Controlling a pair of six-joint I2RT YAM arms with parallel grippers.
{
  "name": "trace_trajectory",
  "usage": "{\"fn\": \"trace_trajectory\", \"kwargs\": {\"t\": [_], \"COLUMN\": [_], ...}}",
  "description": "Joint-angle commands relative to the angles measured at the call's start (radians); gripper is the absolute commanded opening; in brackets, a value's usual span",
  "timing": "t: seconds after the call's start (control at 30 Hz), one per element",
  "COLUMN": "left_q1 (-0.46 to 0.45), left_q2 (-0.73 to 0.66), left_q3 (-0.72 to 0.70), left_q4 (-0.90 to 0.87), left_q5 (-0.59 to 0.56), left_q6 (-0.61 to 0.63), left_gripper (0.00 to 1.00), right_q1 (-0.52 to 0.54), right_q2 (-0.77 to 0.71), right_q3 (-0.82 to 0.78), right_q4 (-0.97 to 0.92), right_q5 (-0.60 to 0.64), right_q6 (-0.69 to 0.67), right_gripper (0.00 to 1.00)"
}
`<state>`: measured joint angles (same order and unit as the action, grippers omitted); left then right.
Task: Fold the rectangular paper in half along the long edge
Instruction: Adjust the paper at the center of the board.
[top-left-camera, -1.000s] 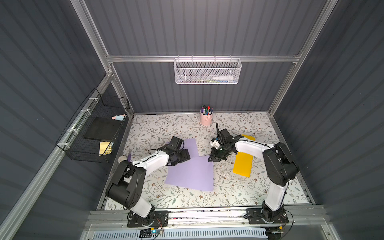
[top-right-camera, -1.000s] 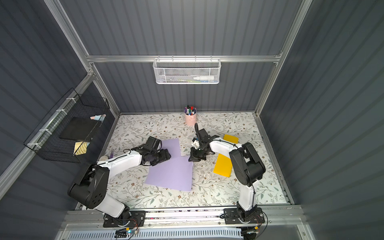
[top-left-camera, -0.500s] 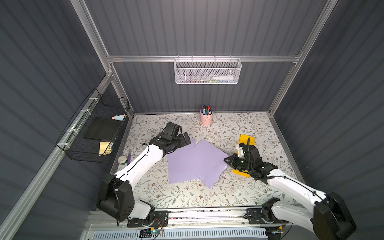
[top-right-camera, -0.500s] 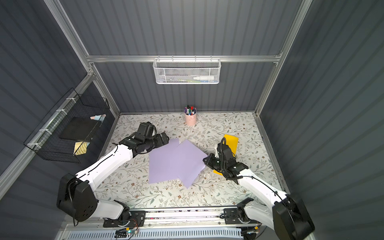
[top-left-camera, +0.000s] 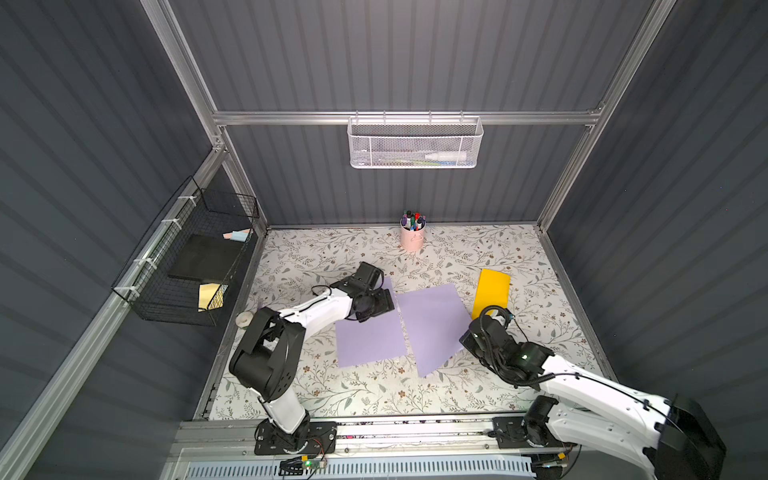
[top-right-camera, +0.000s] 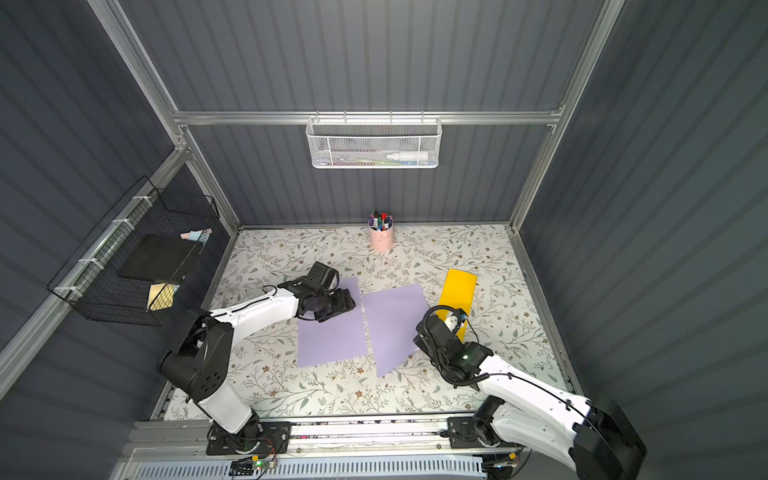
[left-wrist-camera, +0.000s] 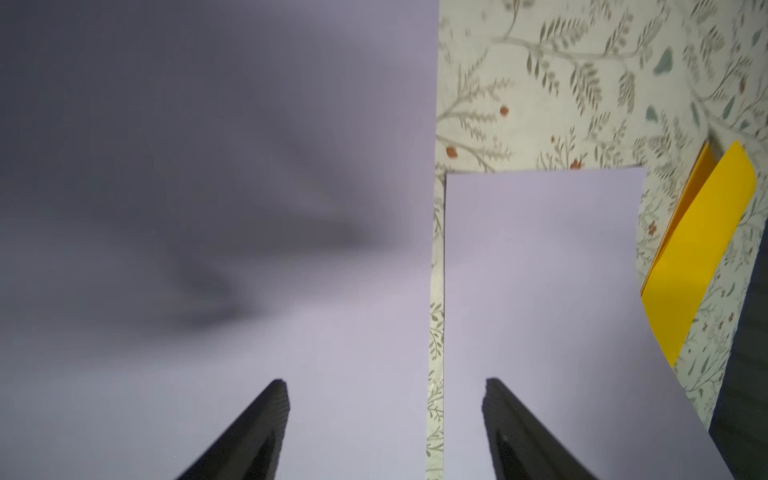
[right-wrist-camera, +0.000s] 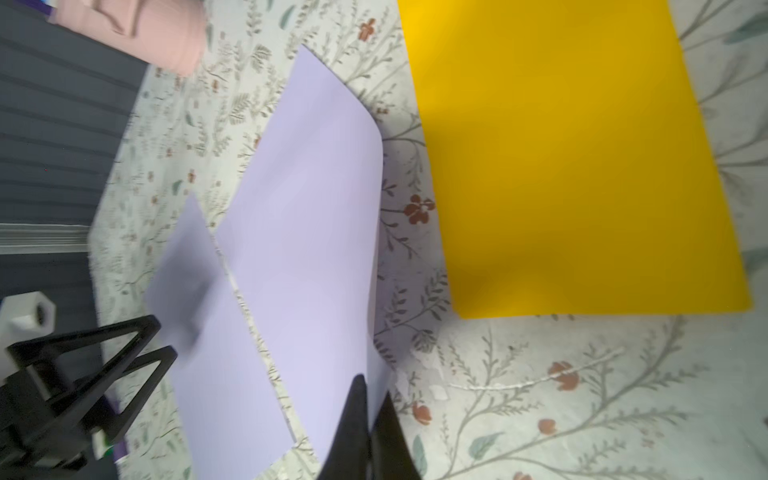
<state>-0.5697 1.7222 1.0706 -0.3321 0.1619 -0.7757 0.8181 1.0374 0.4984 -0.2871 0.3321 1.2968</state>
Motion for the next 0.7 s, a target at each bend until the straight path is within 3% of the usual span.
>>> {"fn": "trace_trajectory", "kwargs": {"t": [0.0,0.1,0.3,0.37,0.53,0.67], "left_q1": [-0.035,-0.042,-0.053,-0.053,-0.054,-0.058], "left_q2": [0.041,0.071,0.134,0.145,0.127,0.105], "left_q3": [0.063,0.076,0.107,0.112,0.13,0.161], "left_q4": [0.005,0.017,0.012,0.005,-0.016,-0.021], "left_q5": [0.018,0.036,0.057,0.056,0.043,0.056], "left_q6": [-0.012,-0.013,-0.01,-0.007,0.008,0.026], "left_gripper": [0.76,0.75,0.73,0.7,0.51,0.49], "right_q1": [0.033,0.069,0.093,0.096,0.098,0.098], "right_q2": [0.062,0.087,0.095,0.101,0.108,0.131], "right_q3": [0.064,0.083,0.077,0.074,0.069,0.052], "right_q4": [-0.042,-0.051,-0.056,-0.059,-0.066,-0.006], "right_q5": [0.055,0.067,0.005,-0.037,-0.116,-0.196], "right_q6": [0.089,0.106,0.146,0.149,0.142,0.139], "right_gripper": [0.07,0.14,0.46,0.52,0.58,0.61]}}
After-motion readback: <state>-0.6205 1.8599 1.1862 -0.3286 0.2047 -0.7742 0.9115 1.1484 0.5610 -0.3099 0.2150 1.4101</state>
